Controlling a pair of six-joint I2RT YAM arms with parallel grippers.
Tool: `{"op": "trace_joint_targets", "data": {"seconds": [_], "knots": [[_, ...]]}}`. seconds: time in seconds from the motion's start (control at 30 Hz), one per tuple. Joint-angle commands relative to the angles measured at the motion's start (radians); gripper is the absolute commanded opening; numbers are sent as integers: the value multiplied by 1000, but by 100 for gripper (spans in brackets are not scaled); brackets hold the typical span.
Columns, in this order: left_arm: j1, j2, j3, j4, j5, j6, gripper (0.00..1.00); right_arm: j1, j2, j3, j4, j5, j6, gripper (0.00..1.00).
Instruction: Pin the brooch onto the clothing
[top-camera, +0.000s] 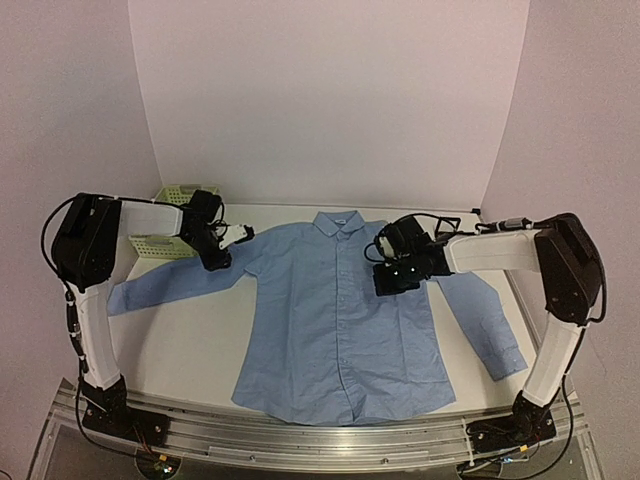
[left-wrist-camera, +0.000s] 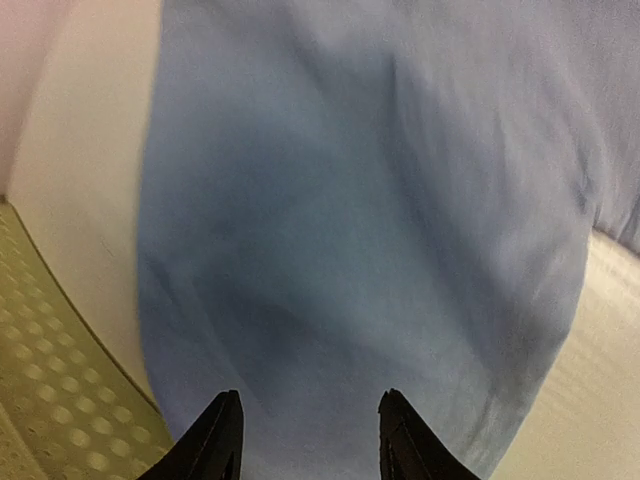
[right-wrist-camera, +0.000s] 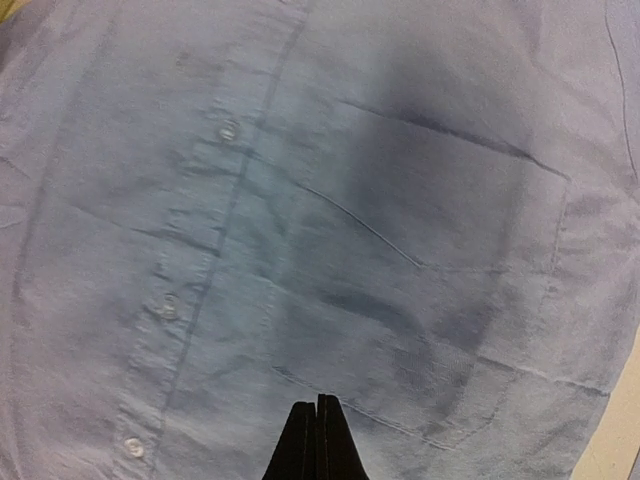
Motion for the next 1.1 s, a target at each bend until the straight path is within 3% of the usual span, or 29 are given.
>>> {"op": "trace_joint_targets", "data": {"seconds": [0.0, 0.4, 0.6, 1.07], "knots": [[49, -4, -16, 13, -83, 47, 45, -36, 27, -49, -29, 36, 68, 0], [69, 77, -171, 155, -166, 163, 44, -125, 19, -179, -60, 27, 96, 0], [80, 120, -161, 211, -180, 203, 44, -160, 6, -207, -73, 17, 62, 0], [74, 62, -130, 145, -86, 180, 50, -155, 39, -116, -84, -90, 56, 0]]}}
